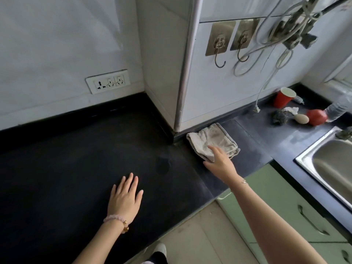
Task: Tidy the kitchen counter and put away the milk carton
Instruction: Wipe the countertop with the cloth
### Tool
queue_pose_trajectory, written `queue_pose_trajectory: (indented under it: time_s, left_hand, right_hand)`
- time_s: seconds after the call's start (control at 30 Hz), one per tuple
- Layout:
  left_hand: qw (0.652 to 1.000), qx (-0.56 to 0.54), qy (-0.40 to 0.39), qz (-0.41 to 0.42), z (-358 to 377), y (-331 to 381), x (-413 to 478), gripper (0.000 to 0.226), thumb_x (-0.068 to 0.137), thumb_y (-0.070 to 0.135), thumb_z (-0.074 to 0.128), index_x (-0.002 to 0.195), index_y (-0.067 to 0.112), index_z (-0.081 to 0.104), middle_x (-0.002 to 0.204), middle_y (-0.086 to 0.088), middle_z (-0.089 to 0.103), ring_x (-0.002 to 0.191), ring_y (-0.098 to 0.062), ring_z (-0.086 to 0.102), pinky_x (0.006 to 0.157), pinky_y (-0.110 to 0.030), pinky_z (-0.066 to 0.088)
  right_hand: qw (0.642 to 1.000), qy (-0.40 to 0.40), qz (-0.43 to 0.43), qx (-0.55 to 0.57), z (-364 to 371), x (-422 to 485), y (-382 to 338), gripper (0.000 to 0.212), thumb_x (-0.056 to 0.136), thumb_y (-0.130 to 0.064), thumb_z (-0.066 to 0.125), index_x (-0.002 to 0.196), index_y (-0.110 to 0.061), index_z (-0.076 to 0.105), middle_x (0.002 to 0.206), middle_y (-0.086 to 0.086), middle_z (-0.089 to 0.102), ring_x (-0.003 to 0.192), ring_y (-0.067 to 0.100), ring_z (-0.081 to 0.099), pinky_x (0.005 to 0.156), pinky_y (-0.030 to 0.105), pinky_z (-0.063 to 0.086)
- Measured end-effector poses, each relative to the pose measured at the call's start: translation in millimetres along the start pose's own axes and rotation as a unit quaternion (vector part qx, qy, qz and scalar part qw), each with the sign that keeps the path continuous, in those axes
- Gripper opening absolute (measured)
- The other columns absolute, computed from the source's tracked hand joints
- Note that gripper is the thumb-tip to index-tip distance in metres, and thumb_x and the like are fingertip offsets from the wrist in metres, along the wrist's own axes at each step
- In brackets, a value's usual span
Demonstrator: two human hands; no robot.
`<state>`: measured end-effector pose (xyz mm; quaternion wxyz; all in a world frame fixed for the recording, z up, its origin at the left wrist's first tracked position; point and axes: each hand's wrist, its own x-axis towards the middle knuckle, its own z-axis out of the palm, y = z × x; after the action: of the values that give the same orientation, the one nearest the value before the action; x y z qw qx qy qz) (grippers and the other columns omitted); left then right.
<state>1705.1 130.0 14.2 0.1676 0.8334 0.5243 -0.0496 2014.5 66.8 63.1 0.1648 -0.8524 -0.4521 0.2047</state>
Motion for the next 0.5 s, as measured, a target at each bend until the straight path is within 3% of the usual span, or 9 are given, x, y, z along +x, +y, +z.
queue_pose_trajectory:
  time_s: [0.1, 0.2, 0.33, 0.4, 0.5]
  left_hand:
    - [1.000, 0.005, 0.006, 0.003, 3.3, -1.5, 0.0, 0.090, 0.069, 0.057, -0.013, 0.147, 0.022, 0.016, 0.158, 0.004, 0.010, 0.146, -0.018, 0.009, 0.119, -0.040, 0.011]
    - [1.000, 0.000, 0.008, -0.001, 3.5, -2.2, 1.9, 0.091, 0.068, 0.057, -0.013, 0.147, 0.022, 0.018, 0.158, 0.004, 0.012, 0.146, -0.019, 0.010, 0.118, -0.040, 0.011]
    - [1.000, -0.004, 0.014, -0.004, 3.0, -0.6, 1.3, 0.084, 0.074, 0.055, -0.005, 0.144, 0.021, 0.026, 0.155, 0.003, 0.021, 0.144, -0.020, 0.018, 0.117, -0.042, 0.017]
    - [1.000, -0.009, 0.009, -0.003, 0.5, -1.1, 0.9, 0.070, 0.085, 0.053, 0.007, 0.145, 0.022, 0.025, 0.156, 0.003, 0.020, 0.145, -0.020, 0.017, 0.117, -0.042, 0.016]
    - [1.000, -0.010, -0.004, 0.002, -1.9, -5.2, 4.0, 0.053, 0.096, 0.042, 0.023, 0.146, 0.025, 0.018, 0.157, 0.007, 0.012, 0.146, -0.015, 0.009, 0.120, -0.038, 0.013]
  right_hand:
    - [0.998, -0.028, -0.015, -0.054, 10.8, 10.2, 4.6, 0.060, 0.082, -0.027, 0.059, 0.139, -0.016, 0.039, 0.143, 0.002, 0.043, 0.129, 0.023, 0.042, 0.104, 0.033, 0.035]
    - [0.996, 0.008, -0.034, -0.077, 16.5, 14.2, 7.2, 0.044, 0.086, -0.020, 0.052, 0.129, -0.016, 0.049, 0.135, 0.000, 0.052, 0.123, 0.021, 0.048, 0.105, 0.033, 0.032]
    - [0.997, 0.053, -0.029, -0.052, 15.9, 17.7, 11.0, 0.036, 0.089, -0.018, 0.050, 0.124, -0.018, 0.058, 0.129, -0.002, 0.059, 0.121, 0.021, 0.051, 0.092, 0.035, 0.046]
    - [0.998, 0.056, 0.009, -0.008, 13.5, 21.2, 10.2, 0.026, 0.090, -0.019, 0.049, 0.111, -0.016, 0.065, 0.110, 0.004, 0.068, 0.107, 0.027, 0.059, 0.081, 0.036, 0.048]
    - [0.994, 0.056, 0.061, 0.074, 9.1, 25.8, 10.4, 0.020, 0.090, -0.022, 0.045, 0.088, -0.013, 0.063, 0.079, 0.008, 0.065, 0.085, 0.032, 0.062, 0.067, 0.032, 0.042]
